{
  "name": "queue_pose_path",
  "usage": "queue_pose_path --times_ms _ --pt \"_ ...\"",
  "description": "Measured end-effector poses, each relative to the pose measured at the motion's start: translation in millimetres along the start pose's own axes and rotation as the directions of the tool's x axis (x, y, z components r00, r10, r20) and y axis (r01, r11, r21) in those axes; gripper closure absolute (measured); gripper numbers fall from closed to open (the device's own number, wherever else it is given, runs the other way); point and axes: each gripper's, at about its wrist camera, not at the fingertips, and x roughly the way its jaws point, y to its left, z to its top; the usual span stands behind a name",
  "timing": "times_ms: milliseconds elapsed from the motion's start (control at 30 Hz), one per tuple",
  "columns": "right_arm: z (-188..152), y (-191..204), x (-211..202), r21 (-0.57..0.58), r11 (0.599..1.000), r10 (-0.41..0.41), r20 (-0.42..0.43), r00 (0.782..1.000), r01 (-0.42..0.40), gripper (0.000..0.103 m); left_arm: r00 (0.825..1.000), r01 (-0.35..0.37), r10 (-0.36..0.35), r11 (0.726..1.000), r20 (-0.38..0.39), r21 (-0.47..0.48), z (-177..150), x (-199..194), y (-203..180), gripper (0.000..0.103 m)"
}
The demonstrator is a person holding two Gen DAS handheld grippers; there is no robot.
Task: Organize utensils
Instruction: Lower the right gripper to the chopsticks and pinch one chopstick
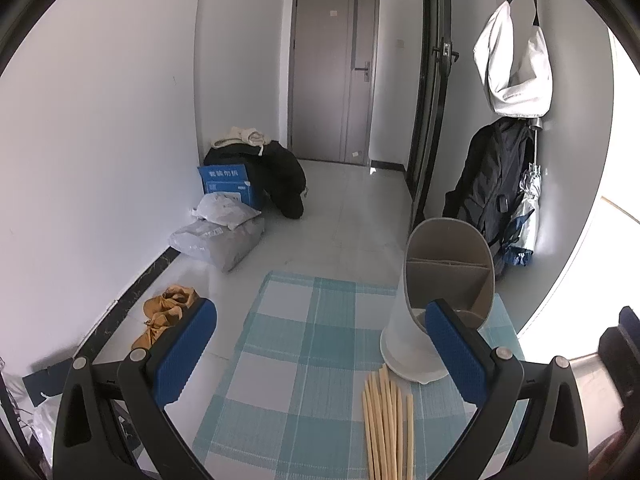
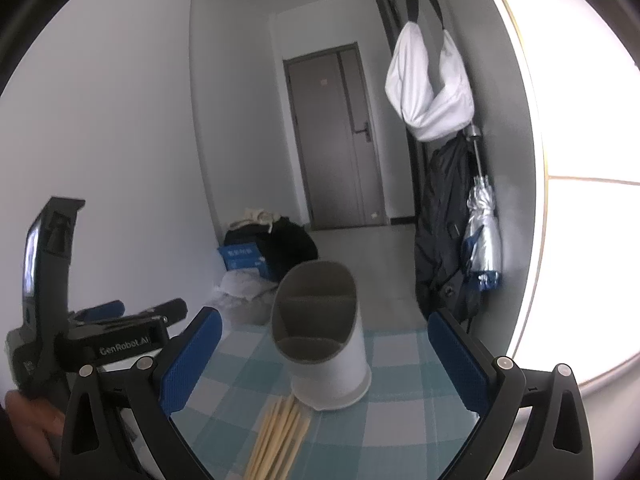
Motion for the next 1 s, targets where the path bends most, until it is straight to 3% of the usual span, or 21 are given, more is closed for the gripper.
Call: queue_pose_path --times_ms 133,267,400,600,700,867,1000 --pt "-11.0 0.2 22.0 0.005 1.0 -0.002 -0.105 0.995 0.003 0.002 0.999 -0.021 0.02 1.0 -0.039 -0.018 -0.8 7.3 8.9 0.001" --pt "-28.5 5.5 48.7 -0.02 1.0 -0.016 -0.232 0.973 0.012 0.009 0.992 -0.052 0.046 0.997 -0.121 -0.051 -5.4 24.8 23.6 0.001" --pt "-54.9 9.5 83.2 -0.036 0.999 -0.022 -0.401 0.916 0.008 0.022 0.981 -0.045 0.027 0.995 -0.192 -0.087 -10.1 40.7 38.4 0.002" --pt "-90.7 11.2 125.9 -0.056 0.998 -0.054 -0.572 0.819 0.027 0.041 0.983 -0.025 0.012 0.997 -0.182 -0.072 -12.7 43.9 44.3 0.002" --pt "-103.0 16.6 140.9 -0.059 0.998 -0.058 -0.613 0.788 0.027 0.044 0.981 -0.013 -0.003 0.997 -0.196 -0.079 -10.8 49.2 50.0 0.002" --pt "-112.4 30.3 156.2 -0.119 0.992 -0.104 -0.647 0.756 0.034 0.05 0.977 -0.012 -0.011 0.994 -0.214 -0.106 -7.3 57.2 65.1 0.002" --pt "-121.4 36.4 166.4 -0.148 0.988 -0.14 -0.683 0.717 0.052 0.063 0.974 -0.022 -0.007 0.992 -0.228 -0.125 -9.1 60.8 75.9 0.002"
